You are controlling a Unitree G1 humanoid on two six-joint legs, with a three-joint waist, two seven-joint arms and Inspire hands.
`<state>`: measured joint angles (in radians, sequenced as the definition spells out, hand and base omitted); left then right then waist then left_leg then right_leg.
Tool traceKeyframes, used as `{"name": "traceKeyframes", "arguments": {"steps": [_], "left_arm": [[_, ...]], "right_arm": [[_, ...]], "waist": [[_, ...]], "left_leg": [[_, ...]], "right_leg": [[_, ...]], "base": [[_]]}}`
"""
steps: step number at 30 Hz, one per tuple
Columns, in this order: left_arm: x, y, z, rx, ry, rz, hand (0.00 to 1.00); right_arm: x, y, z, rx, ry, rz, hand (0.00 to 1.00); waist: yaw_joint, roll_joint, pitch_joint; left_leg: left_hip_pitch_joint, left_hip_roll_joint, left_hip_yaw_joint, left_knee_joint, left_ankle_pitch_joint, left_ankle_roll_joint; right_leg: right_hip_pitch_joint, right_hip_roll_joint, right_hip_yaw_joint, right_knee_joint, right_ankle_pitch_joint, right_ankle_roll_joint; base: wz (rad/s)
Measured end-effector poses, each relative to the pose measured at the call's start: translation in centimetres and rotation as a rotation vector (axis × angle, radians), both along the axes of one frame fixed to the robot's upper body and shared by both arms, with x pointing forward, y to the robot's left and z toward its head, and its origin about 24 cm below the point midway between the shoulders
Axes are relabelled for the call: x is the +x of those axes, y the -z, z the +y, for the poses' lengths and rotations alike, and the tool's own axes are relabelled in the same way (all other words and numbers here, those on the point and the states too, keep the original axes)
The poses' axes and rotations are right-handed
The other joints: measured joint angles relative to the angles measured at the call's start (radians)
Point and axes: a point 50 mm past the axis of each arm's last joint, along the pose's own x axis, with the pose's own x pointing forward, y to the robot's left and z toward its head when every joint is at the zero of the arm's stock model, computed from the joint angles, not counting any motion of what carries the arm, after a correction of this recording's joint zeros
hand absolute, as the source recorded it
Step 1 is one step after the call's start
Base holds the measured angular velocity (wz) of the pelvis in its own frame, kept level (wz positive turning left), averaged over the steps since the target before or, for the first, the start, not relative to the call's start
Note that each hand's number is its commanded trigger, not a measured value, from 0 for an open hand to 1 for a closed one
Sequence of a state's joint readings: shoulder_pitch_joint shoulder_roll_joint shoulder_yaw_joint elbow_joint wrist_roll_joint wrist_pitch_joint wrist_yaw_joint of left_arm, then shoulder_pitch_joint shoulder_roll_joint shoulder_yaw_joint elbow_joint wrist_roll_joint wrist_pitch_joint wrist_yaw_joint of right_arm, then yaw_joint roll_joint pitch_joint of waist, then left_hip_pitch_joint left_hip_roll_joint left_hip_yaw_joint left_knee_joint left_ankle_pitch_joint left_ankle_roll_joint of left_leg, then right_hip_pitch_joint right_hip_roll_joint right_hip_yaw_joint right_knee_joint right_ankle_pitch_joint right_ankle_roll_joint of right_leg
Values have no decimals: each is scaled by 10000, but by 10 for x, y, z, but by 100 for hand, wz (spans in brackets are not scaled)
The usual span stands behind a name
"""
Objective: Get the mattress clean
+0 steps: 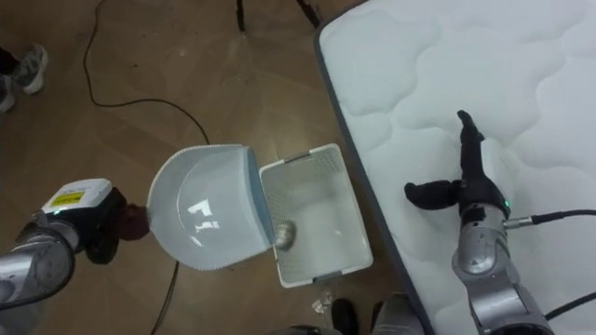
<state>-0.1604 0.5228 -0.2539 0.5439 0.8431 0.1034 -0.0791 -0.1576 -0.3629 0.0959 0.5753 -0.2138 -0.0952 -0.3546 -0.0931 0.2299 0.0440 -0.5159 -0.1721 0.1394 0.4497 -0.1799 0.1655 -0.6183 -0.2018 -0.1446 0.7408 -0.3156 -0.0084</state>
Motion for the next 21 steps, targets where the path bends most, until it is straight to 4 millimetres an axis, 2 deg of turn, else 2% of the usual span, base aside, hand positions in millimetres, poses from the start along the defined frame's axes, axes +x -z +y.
{"name": "traceKeyframes", "arguments": {"steps": [10,19,21], "left_arm": [[-2,4,-1,126,-47,363,100],[-3,5,-1,125,-57,560,100],[-4,6,-1,116,-73,622,100]], "right_arm": [[4,-3,2,-206,-146,-83,0],[3,-3,2,-300,-183,1,0],[3,-2,2,-431,-241,59,0]], "waist": [[-89,9,-11],[-133,6,-24],[-156,-2,-50]], "left_leg": [[-332,-2,350,251,-27,47],[-331,0,396,340,-40,68],[-321,4,396,333,-39,69]], "right_leg": [[-471,-108,183,388,-32,11],[-469,-130,198,410,-71,18],[-456,-122,200,403,-71,18]], "base": [[-3],[0],[0]]}}
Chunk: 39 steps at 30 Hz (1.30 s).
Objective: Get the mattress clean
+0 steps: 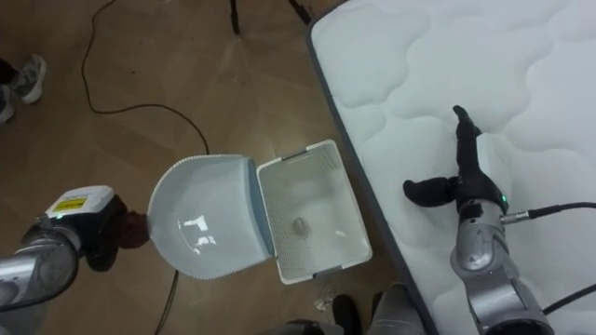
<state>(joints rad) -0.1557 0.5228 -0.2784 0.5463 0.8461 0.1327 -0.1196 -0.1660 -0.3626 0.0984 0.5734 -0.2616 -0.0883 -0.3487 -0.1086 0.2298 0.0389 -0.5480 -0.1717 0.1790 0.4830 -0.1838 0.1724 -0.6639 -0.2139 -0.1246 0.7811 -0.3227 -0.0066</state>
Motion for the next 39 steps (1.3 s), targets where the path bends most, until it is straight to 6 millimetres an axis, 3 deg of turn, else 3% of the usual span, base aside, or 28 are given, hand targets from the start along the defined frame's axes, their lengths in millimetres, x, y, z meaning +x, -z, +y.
{"name": "traceKeyframes", "arguments": {"steps": [5,13,16,19,22,24,28,30,32,34,36,37,39], "left_arm": [[-1,1,0,-48,-36,35,100],[-1,3,-3,-240,34,3,100],[-1,1,-7,-645,105,-179,100],[-5,0,-16,-1395,356,-436,100],[-9,-6,-26,-1955,751,-802,100],[-15,-10,-30,-2355,868,-1106,100],[-28,-7,-40,-3423,645,-1273,100],[-32,-4,-47,-4176,370,-1398,100],[-32,-4,-51,-4678,380,-1498,100],[-32,-6,-56,-5046,416,-1621,100],[-31,-9,-62,-5350,493,-1892,100],[-31,-9,-64,-5440,465,-1942,100],[-32,-9,-68,-5847,210,-2153,100]], "right_arm": [[-1,1,0,83,50,30,0],[-11,9,-3,164,265,146,0],[-19,15,-5,345,379,314,0],[-29,25,-8,397,532,756,0],[-43,35,-11,658,711,1217,0],[-51,42,-9,1009,804,1469,0],[-63,44,-8,1564,1071,1375,0],[-64,45,-3,1782,1065,1273,0],[-65,46,0,1886,1096,1263,0],[-70,48,0,1908,1102,1328,0],[-82,52,3,2023,1101,1471,0],[-84,52,4,2075,1080,1484,0],[-85,50,11,2320,828,1390,0]], "waist": [[-33,6,-80],[-61,-33,-92],[-50,-169,-65],[-82,-431,-105],[96,-727,-138],[269,-943,-232],[376,-1238,-277],[473,-1466,-323],[447,-1595,-345],[304,-1676,-370],[286,-1904,-360],[309,-1934,-368],[456,-1933,-369]], "left_leg": [[33,19,-8,-11,1,1],[375,19,-22,-69,1,1],[718,38,-31,-187,0,-1],[1079,71,-21,-261,-8,-7],[1453,313,115,-215,-173,-50],[1894,529,385,-569,-188,-80],[2773,643,624,-1109,-215,-136],[3046,742,497,-1122,-304,-228],[3191,777,167,-1095,-384,-280],[3378,894,203,-1104,-469,-293],[3831,980,599,-1342,-537,-285],[3922,1017,735,-1384,-575,-297],[4232,1264,1491,-1473,-742,-319]], "right_leg": [[51,28,-3,-36,1,-1],[373,29,-15,-63,-14,0],[724,68,-24,-205,-48,11],[1066,146,18,-373,-56,21],[1429,478,216,-698,35,26],[1772,855,542,-1200,279,7],[2418,1200,1009,-1694,483,-2],[2686,1518,1388,-2013,665,-41],[2923,1721,1524,-2307,802,-58],[3201,1856,1582,-2575,921,-50],[3451,1968,1813,-2652,948,-46],[3474,1985,1804,-2678,983,-54],[3540,2137,1739,-2899,1265,-111]], "base": [[0],[0],[-5],[-9],[-35],[-56],[-59],[-68],[-48],[-28],[-46],[-76],[-106]]}}
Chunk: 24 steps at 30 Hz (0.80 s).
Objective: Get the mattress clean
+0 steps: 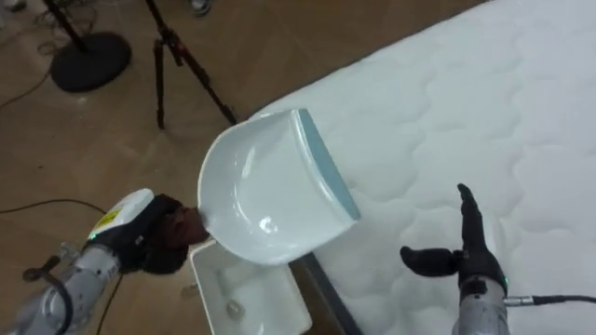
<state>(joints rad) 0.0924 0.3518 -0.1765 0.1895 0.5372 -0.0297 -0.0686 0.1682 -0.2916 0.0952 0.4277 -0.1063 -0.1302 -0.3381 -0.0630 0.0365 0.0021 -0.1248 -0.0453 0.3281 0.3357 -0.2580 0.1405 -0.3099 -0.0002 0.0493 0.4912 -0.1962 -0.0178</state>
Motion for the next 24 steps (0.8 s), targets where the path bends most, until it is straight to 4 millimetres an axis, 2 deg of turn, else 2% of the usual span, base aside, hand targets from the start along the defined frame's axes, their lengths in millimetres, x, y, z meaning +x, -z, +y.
{"name": "traceKeyframes", "arguments": {"steps": [1,3,4,5,6,7,9,10,11,12,14,15,17,19,20,24], "left_arm": [[0,0,-1,-164,-65,-42,100],[-3,0,-6,-1058,-496,-173,100],[-2,0,-8,-1220,-573,-191,100],[-2,1,-10,-1523,-705,-234,100],[-3,2,-12,-1912,-923,-242,100],[-4,3,-14,-2147,-1015,-232,100],[-5,4,-23,-2986,-1247,-239,100],[-5,5,-25,-3147,-1305,-229,100],[-7,7,-27,-3516,-1501,-169,100],[-8,8,-28,-3653,-1600,-143,100],[-11,11,-28,-3761,-1772,-63,100],[-14,14,-27,-3890,-1983,46,100],[-16,18,-25,-3844,-2143,169,100],[-17,19,-24,-3843,-2174,206,100],[-17,19,-25,-3872,-2175,229,100],[-24,24,-26,-3931,-2348,516,100]], "right_arm": [[0,-1,1,44,-50,-36,0],[-1,1,7,286,-135,26,0],[-1,2,7,331,-156,59,0],[-1,4,10,487,-188,132,0],[0,5,15,650,-261,166,0],[0,6,17,712,-256,168,0],[-1,7,22,897,-300,191,0],[-1,8,23,906,-348,218,0],[-2,9,25,981,-412,269,0],[-2,10,28,1077,-554,351,0],[-2,11,33,1198,-863,464,0],[-2,12,36,1264,-1001,505,0],[-3,14,42,1493,-1138,615,0],[-4,15,47,1718,-1207,640,0],[-3,16,49,1819,-1308,676,0],[-4,17,55,2109,-1557,802,0]], "waist": [[1,-5,3],[105,-112,55],[113,-109,58],[130,-97,50],[234,-148,84],[218,-170,91],[239,-212,96],[246,-230,97],[230,-292,91],[231,-382,78],[331,-477,40],[461,-428,40],[416,-399,41],[309,-407,34],[294,-421,31],[80,-433,15]], "left_leg": [[88,60,195,-21,-41,-8],[579,200,1164,-271,-166,-35],[664,283,1444,-341,-201,-33],[758,471,2105,-486,-275,-37],[975,530,2837,-708,-277,-50],[1080,531,3144,-823,-272,-58],[1301,542,4019,-1103,-254,-91],[1328,541,4191,-1139,-257,-100],[1376,531,4430,-1121,-254,-112],[1415,528,4639,-1064,-242,-130],[1451,544,4643,-989,-241,-133],[1462,592,4340,-960,-229,-156],[1467,617,3529,-965,-206,-196],[1461,712,3616,-1013,-249,-270],[1477,732,3861,-1092,-246,-288],[1665,819,4222,-993,-213,-335]], "right_leg": [[37,40,-23,-69,52,-18],[62,126,-289,-150,302,-129],[94,140,-414,-264,401,-167],[202,88,-989,-394,604,-244],[212,-178,-1621,182,360,-150],[248,-338,-1781,546,138,-41],[769,-1090,-2378,1243,-419,429],[961,-1296,-2561,1182,-483,480],[1281,-1590,-2921,821,-539,558],[1409,-1671,-3291,302,-544,565],[1571,-1652,-3677,-320,-539,556],[1609,-1595,-3734,-570,-362,526],[1744,-1436,-3704,-850,-159,474],[1847,-1347,-3763,-908,-35,441],[1876,-1317,-3863,-902,-17,438],[1910,-1345,-3816,-961,14,415]], "base": [[-118],[-130],[-135],[-137],[-135],[-133],[-118],[-105],[-97],[-93],[-107],[-113],[-73],[-35],[-30],[-24]]}}
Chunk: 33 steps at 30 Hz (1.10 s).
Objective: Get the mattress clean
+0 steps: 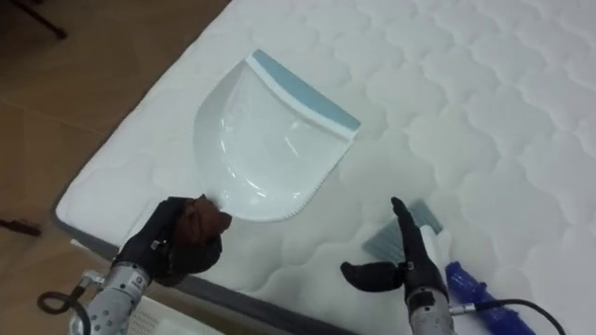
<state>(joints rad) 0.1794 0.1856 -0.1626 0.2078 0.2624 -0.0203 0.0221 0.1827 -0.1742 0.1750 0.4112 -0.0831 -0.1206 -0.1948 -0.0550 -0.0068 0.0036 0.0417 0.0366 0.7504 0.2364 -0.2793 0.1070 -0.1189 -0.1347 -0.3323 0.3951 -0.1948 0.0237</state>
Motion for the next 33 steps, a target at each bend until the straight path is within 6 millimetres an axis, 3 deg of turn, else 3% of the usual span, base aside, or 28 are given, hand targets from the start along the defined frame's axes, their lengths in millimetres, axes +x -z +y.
{"name": "traceKeyframes", "arguments": {"steps": [4,5,6,7,8,9,10,11,12,13,14,15,21,28,31,33], "left_arm": [[-4,3,-1,-319,-190,170,100],[-5,4,-2,-409,-224,220,100],[-6,5,-1,-400,-291,252,100],[-8,5,-1,-386,-351,282,100],[-13,8,2,-359,-497,394,100],[-16,9,3,-374,-573,467,100],[-16,8,3,-382,-564,448,100],[-15,6,2,-424,-531,350,87],[-13,2,2,-584,-520,163,74],[-12,1,2,-659,-515,66,52],[-10,-2,1,-748,-510,-119,43],[-9,-3,0,-802,-505,-183,0],[-9,-3,1,-1080,-712,-189,0],[-9,-4,5,-1237,-1268,-386,0],[-5,-5,7,-1127,-1261,-472,0],[-3,-5,8,-1088,-1274,-487,0]], "right_arm": [[-1,1,5,227,-43,48,0],[0,1,7,301,-140,68,0],[2,1,7,358,-309,64,0],[3,0,8,385,-391,44,0],[6,-2,9,418,-543,-26,0],[7,-4,8,405,-630,-129,0],[7,-5,7,368,-656,-188,0],[7,-7,5,294,-685,-249,0],[8,-8,4,251,-635,-313,0],[8,-8,4,220,-622,-324,0],[8,-8,3,94,-668,-317,0],[6,-7,3,26,-688,-262,0],[5,-7,3,70,-649,-228,0],[7,-8,4,109,-657,-283,0],[6,-6,2,116,-466,-224,0],[5,-5,1,111,-304,-69,0]], "waist": [[-137,-34,-9],[-36,-47,-17],[259,-31,1],[444,-4,9],[650,98,-19],[586,194,-74],[562,205,-81],[540,210,-88],[404,183,-90],[300,171,-101],[235,130,-92],[205,128,-91],[306,174,-44],[399,263,5],[299,301,128],[245,250,162]], "left_leg": [[52,197,143,373,-61,-104],[74,208,-150,509,-71,-124],[33,184,-1253,769,-82,-148],[17,124,-2099,869,-89,-194],[-51,-42,-3867,1024,-94,-304],[-112,-204,-5194,1077,-117,-378],[-114,-300,-5636,1056,-111,-406],[-135,-399,-5994,948,-103,-421],[-147,-409,-5987,763,-104,-441],[-144,-406,-5987,649,-122,-465],[-134,-400,-5923,502,-90,-492],[-102,-353,-5857,400,-64,-509],[223,-233,-5627,-36,6,-598],[262,-228,-5374,14,10,-594],[407,-274,-5375,-20,10,-594],[393,-324,-5375,-53,7,-588]], "right_leg": [[-66,172,291,-46,37,-99],[-146,297,668,-21,48,-158],[-241,507,1321,-13,93,-241],[-270,615,1621,-15,128,-317],[-285,806,2052,-68,214,-461],[-302,944,2306,-153,303,-468],[-349,1013,2484,-135,310,-450],[-416,1090,2684,-80,321,-416],[-517,1173,2837,-78,360,-382],[-564,1209,2864,-110,407,-364],[-603,1293,2902,-220,579,-375],[-555,1416,2943,-403,734,-458],[-350,1713,3078,-1052,1012,-546],[-762,1621,2969,-323,819,-603],[-631,1549,2720,-317,790,-626],[-651,1520,2720,-353,781,-620]], "base": [[-27],[-87],[-119],[-168],[-155],[-135],[-85],[-61],[-49],[-35],[-24],[-23],[-15],[-26],[-18],[-7]]}}
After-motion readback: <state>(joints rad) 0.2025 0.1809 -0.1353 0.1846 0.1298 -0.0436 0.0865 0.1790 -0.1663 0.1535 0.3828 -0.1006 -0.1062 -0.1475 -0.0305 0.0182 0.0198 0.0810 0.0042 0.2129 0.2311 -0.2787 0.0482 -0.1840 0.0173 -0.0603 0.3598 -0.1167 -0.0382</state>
